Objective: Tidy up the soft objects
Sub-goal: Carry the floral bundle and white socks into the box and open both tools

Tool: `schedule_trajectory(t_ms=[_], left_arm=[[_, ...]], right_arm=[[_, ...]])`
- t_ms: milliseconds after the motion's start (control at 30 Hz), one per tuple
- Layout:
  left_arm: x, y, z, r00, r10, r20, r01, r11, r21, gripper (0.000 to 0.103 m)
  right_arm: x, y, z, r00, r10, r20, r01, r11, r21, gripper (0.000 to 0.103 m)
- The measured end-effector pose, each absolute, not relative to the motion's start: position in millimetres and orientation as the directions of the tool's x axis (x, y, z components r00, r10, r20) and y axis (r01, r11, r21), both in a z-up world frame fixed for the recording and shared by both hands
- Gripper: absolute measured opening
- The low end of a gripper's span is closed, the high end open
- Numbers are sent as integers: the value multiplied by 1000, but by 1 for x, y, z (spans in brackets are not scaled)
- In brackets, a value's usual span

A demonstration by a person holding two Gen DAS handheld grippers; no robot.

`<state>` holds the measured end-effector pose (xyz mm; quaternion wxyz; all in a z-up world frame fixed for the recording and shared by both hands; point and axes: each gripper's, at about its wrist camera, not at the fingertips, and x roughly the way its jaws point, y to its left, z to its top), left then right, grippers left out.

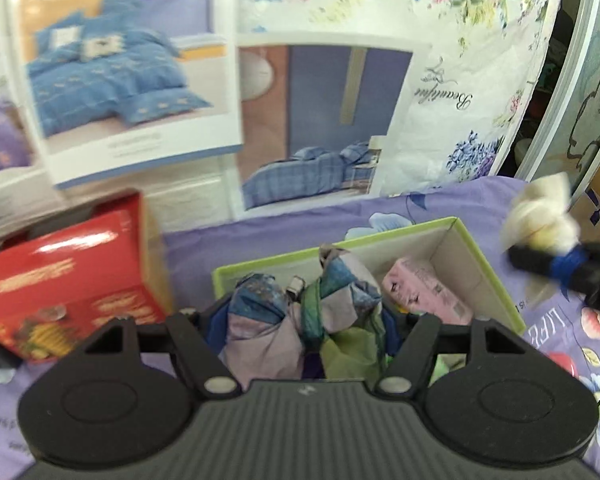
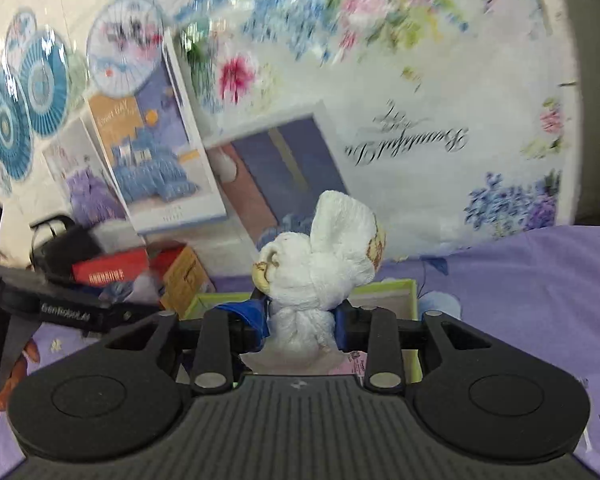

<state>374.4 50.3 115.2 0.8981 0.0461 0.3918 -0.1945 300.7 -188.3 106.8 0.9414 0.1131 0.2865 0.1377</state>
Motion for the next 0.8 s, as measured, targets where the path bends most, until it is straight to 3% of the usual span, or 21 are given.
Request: schedule_trajectory(t_ms=[67,100,167,533,800], left_arm=[[387,39,106,599,-311,-738,399,915,-62,78],[393,34,100,593,-298,-748,395,917,-53,88],[399,29,93,594,-278,-755,383,923,-39,89],[374,54,102,600,-279,-750,351,934,-66,92],[335,75,117,640,-258,-724,312,948,-62,92]], right_arm=[[321,-180,93,725,351,-593,-204,931,302,21],[330,-178,86,695,347,-630,-192,934,302,22],[339,-175,77,674,321,-666,-167,944,285,24],[318,-165,116,784,323,-531,-214,942,258,46],[277,-169,128,797,296,-526,-203,952,227,57]])
